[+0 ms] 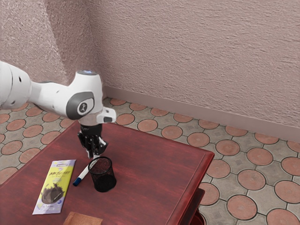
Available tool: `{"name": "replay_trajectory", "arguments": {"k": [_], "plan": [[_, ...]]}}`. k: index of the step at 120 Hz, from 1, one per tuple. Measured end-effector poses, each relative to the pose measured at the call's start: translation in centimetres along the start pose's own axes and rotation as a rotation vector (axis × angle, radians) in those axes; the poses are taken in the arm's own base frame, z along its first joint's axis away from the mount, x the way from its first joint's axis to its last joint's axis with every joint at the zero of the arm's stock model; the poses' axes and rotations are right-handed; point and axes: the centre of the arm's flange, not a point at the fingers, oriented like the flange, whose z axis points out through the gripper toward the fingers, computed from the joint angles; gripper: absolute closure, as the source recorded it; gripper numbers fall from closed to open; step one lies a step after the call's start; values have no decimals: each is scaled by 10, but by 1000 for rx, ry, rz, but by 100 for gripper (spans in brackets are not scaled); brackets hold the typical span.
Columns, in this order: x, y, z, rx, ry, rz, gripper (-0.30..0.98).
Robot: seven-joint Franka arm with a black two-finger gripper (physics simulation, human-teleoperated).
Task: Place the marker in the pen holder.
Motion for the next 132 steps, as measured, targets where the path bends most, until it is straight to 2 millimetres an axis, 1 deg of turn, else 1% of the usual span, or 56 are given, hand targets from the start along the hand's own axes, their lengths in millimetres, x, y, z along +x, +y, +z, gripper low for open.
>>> {"name": "replay_trajectory", "arguments": {"k": [5,14,23,40,45,58,66,91,116,122,132], "plan": [[-1,-7,7,-1,-1,-13,61],[-1,-16,13,-1,6,-27,62],[-1,-17,25,-1,-1,-29,63],[3,-19,38,3,1,-40,64],[5,-21,39,7,6,-44,62],[13,-38,35,13,28,-64,56],[18,-42,38,15,30,-65,54],[27,-41,47,17,28,-51,51],[30,-39,58,17,20,-40,51],[30,-39,59,17,20,-37,53],[30,-39,58,17,22,-35,60]]}}
